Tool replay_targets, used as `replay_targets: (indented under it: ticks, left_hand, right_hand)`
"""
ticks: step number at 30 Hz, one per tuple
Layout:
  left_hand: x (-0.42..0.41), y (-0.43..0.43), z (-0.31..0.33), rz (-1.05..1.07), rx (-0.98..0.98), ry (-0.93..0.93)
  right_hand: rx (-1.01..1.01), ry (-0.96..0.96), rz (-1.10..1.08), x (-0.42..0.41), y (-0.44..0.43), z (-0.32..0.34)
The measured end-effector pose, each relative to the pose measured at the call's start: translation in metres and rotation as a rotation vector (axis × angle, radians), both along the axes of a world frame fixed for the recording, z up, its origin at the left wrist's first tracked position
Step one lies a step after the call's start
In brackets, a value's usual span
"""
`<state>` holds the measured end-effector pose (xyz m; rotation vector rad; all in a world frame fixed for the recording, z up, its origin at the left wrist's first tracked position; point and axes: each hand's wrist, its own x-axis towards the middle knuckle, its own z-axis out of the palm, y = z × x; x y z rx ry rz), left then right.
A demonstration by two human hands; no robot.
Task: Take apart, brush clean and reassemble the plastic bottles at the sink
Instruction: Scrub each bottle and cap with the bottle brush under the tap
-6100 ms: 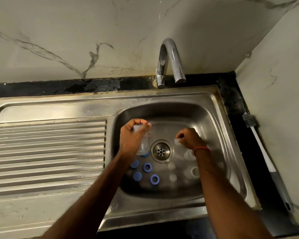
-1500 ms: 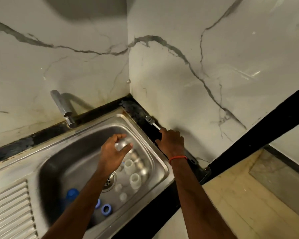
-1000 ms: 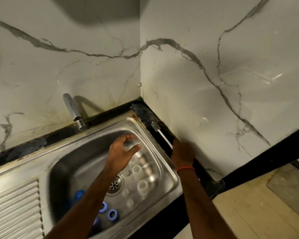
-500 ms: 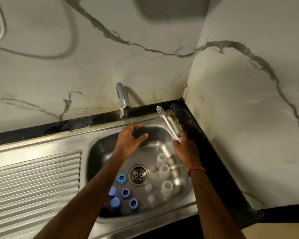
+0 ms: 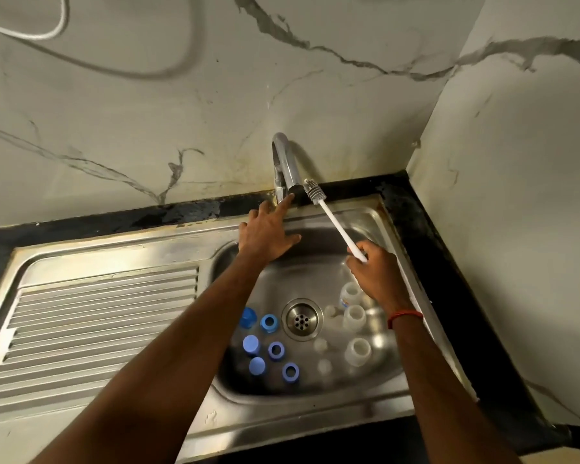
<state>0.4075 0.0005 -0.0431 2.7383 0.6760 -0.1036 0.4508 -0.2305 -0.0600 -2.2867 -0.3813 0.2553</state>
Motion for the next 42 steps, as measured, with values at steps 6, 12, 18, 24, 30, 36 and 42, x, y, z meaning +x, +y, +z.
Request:
replay_targets:
  ticks: [6, 12, 18, 24, 30, 36, 42]
  left_hand:
    - [0.021, 0.016, -0.003, -0.111, 0.216, 0.11]
    - [0.028, 0.011, -0.01, -0.018, 0.087, 0.04]
    - [0.02, 0.018, -0.018, 0.048, -0.04, 0.052]
    - [0.019, 0.024, -0.013, 0.013, -0.15, 0.052]
    - [-0.003, 0.015, -0.015, 0.038, -0.074, -0.084]
    - [-0.035, -0.032, -0.036, -0.071, -0.062, -0.016]
    - [-0.04, -0.072, -0.055, -0.531, -0.154, 0.228]
  right_hand:
    - [-0.003, 0.034, -0.021, 0.006, -0.002, -0.005]
    - [0.019, 0.085, -0.045, 0.008, -0.003, -0.01]
    - [0.015, 0.089, -0.029, 0.007, -0.006, -0.012]
    - [0.018, 0.078, -0.021, 0.006, -0.007, -0.014]
    - [-0.012, 0.099, -0.019, 0.007, -0.017, -0.011]
    - [-0.089, 0.097, -0.012, 0.014, -0.035, -0.008]
    - [-0.107, 0.079, -0.001, 0.01, -0.047, -0.003]
